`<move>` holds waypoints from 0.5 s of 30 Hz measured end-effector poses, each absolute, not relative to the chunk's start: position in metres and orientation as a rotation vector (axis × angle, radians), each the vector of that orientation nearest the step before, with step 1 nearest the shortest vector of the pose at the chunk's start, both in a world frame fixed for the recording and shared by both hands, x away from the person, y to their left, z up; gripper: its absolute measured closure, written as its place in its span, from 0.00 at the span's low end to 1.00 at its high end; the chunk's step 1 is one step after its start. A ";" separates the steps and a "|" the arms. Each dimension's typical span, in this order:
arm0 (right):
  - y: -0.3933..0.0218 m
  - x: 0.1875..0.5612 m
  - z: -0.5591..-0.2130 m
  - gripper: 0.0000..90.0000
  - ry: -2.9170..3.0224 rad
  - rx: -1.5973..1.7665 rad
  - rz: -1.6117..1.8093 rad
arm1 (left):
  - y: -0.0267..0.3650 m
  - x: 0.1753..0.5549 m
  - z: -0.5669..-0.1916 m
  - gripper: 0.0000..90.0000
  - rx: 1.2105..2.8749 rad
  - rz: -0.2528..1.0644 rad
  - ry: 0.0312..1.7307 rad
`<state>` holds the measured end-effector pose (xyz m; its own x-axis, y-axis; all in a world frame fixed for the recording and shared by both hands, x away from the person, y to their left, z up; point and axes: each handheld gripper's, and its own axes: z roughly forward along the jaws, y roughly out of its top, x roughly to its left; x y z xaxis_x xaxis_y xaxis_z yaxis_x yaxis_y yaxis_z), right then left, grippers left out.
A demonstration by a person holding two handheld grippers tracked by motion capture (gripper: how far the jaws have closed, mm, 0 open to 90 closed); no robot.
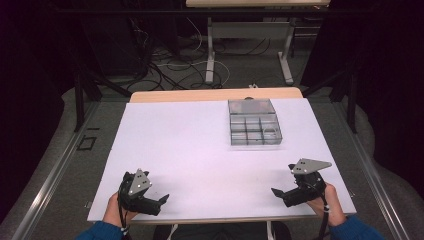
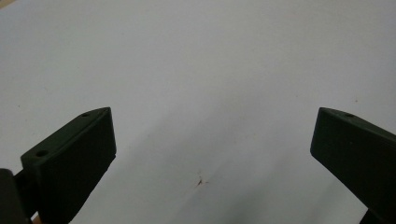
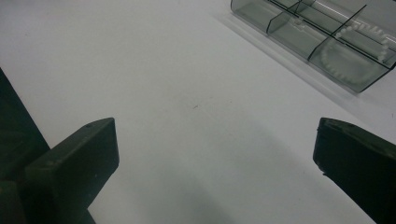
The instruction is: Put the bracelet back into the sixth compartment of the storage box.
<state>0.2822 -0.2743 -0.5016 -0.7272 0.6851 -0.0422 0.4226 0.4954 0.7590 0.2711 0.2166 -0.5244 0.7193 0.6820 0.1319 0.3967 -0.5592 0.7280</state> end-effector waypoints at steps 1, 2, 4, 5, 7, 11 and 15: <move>-0.275 0.280 -0.502 0.00 2.399 0.936 1.086 | 0.216 0.271 -0.524 0.00 2.226 0.530 0.813; -0.276 0.279 -0.502 0.00 2.397 0.935 1.085 | 0.216 0.271 -0.524 0.00 2.226 0.530 0.813; -0.277 0.277 -0.502 0.00 2.402 0.934 1.080 | 0.216 0.271 -0.524 0.00 2.227 0.530 0.812; -0.277 0.276 -0.503 0.00 2.397 0.937 1.083 | 0.216 0.271 -0.524 0.00 2.228 0.530 0.812; -0.278 0.274 -0.504 0.00 2.398 0.932 1.094 | 0.216 0.271 -0.524 0.00 2.228 0.533 0.812; -0.279 0.270 -0.505 0.00 2.398 0.930 1.073 | 0.216 0.271 -0.525 0.00 2.224 0.534 0.810; -0.281 0.268 -0.506 0.00 2.399 0.925 1.075 | 0.216 0.271 -0.525 0.00 2.229 0.531 0.809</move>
